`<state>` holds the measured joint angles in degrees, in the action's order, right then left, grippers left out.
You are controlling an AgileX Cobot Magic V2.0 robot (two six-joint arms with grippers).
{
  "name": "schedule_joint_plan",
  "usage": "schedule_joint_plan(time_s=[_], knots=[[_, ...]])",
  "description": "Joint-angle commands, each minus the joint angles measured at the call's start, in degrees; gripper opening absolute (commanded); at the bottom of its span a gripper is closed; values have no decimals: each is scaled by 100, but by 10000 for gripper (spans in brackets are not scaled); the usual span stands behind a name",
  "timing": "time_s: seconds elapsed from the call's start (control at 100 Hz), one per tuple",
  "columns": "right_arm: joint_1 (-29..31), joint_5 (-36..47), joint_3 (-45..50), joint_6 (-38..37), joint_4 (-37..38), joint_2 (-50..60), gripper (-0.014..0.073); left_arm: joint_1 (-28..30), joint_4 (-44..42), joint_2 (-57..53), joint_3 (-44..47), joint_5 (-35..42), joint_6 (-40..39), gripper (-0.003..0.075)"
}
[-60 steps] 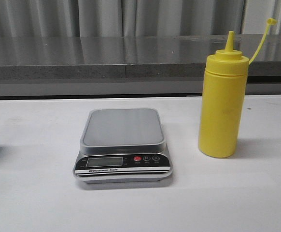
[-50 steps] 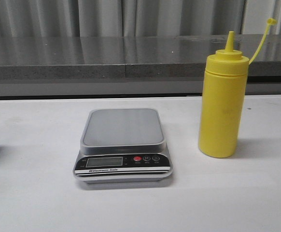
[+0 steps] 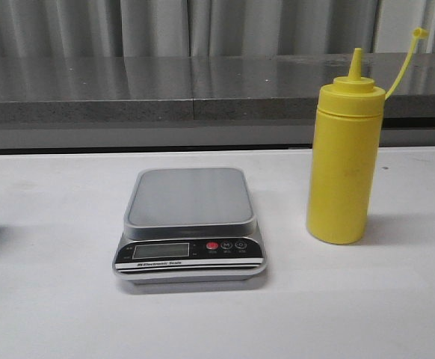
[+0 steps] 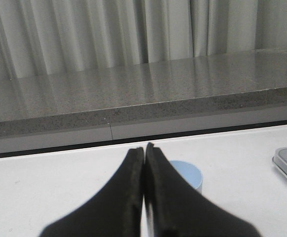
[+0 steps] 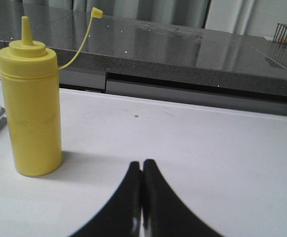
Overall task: Pour seasoning into cup on scale with both arms
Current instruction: 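Reach the left gripper down toward the light blue cup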
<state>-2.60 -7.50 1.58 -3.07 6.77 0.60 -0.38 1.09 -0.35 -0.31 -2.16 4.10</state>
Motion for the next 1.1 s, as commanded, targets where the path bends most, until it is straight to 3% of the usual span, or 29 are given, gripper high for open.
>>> schedule_joint_plan(time_s=[0.0,0.31,0.51,0.74,0.92,1.09], knots=[[22,506,6,20,1,88,-66,-10,65,-101,-300,343,-69,-18],[22,506,6,20,1,88,-66,-10,695,1357,-1605,-763,-94,-18],[22,506,6,20,1,88,-66,-10,1793,2827,-2667,-1264,-245,-18],[22,506,6,20,1,88,-66,-10,1780,4425,-3884,-2385,-222,-18],[22,506,6,20,1,88,-66,-10,1738,5322,-4496,-2572,-183,-18],[22,506,6,20,1,88,-66,-10,1191,5875,-4842,-2572,-183,-18]])
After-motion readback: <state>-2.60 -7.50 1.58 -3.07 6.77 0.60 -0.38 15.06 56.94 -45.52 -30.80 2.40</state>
